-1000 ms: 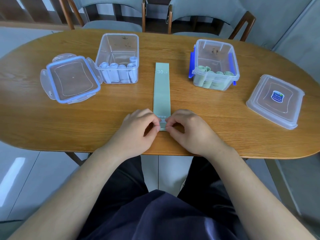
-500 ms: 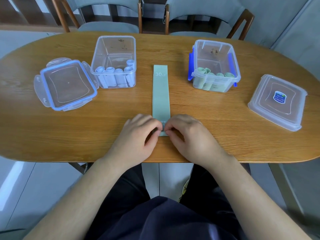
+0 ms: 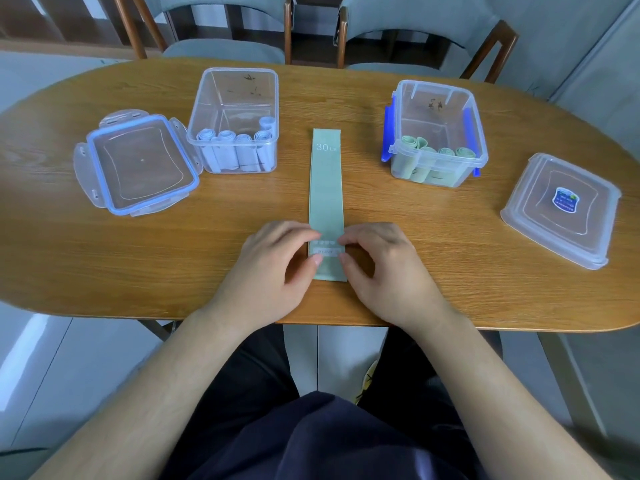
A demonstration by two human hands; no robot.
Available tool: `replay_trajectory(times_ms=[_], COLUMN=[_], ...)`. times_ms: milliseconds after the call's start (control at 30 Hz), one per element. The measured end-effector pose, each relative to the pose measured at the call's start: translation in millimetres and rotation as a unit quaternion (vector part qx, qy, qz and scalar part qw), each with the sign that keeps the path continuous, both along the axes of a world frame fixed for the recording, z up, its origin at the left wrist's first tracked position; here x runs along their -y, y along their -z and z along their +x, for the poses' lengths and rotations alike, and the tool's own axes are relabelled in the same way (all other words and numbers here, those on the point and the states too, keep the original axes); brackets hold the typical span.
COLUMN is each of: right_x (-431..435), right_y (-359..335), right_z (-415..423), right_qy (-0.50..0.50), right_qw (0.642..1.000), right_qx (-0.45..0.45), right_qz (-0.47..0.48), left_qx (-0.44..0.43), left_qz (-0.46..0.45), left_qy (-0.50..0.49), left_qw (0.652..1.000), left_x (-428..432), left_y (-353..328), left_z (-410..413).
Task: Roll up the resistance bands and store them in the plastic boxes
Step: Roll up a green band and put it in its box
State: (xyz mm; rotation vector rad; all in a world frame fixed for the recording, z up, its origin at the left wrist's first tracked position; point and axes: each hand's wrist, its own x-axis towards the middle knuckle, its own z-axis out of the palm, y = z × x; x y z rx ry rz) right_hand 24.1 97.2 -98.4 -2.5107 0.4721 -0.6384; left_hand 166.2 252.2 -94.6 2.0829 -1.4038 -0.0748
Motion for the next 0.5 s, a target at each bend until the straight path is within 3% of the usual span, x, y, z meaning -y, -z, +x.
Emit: replay_trajectory(times_ms=[367,500], right_x=[2.4,-0.4], right_y=[4.3,-0.8], right_z=[-1.3,1.1], right_qy=[-0.017,-0.097], right_qw=[0.999,0.995], right_qx=[-0.017,0.012], right_qz=[-0.044,-0.033], left_qx=[0.015,0.018], left_qz=[0.021,0.012], left_qy=[0.009,0.059], left_qw=[1.000,0.998], left_x=[-1.1,0.0], left_y=[3.3,4.4], left_z=[0.0,1.0])
